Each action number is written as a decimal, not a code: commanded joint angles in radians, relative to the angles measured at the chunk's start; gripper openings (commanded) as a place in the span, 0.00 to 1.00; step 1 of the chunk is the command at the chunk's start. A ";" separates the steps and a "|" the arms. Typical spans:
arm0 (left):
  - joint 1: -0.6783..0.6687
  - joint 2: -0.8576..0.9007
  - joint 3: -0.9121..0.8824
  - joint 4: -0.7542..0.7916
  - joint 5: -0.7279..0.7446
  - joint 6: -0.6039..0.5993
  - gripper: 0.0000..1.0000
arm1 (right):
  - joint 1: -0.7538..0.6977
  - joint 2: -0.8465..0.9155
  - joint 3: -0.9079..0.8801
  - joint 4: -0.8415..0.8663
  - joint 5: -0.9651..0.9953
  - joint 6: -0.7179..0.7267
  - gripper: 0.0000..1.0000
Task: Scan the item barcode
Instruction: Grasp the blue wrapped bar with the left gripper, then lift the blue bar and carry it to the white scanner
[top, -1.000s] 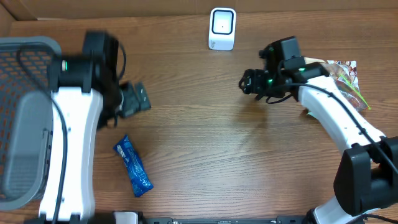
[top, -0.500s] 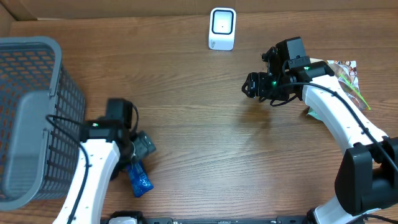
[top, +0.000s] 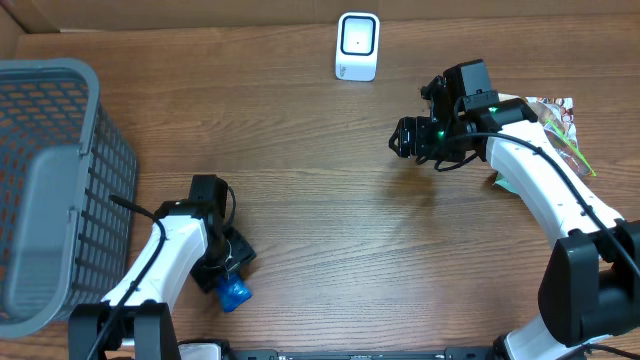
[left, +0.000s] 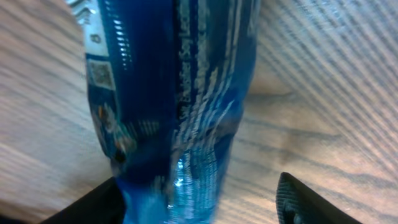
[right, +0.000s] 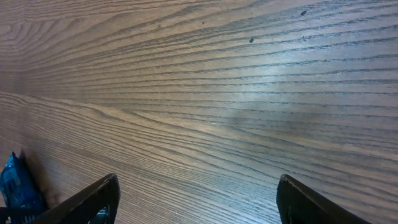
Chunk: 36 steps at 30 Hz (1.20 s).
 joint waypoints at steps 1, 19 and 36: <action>0.003 0.019 -0.006 0.023 0.043 -0.007 0.56 | 0.005 -0.038 0.022 0.002 0.003 -0.010 0.81; -0.107 0.024 0.135 0.246 0.141 0.343 0.04 | 0.005 -0.038 0.022 -0.005 0.006 -0.036 0.81; -0.598 0.023 0.417 0.165 -0.222 1.154 0.04 | 0.000 -0.038 0.022 -0.005 0.021 -0.035 0.81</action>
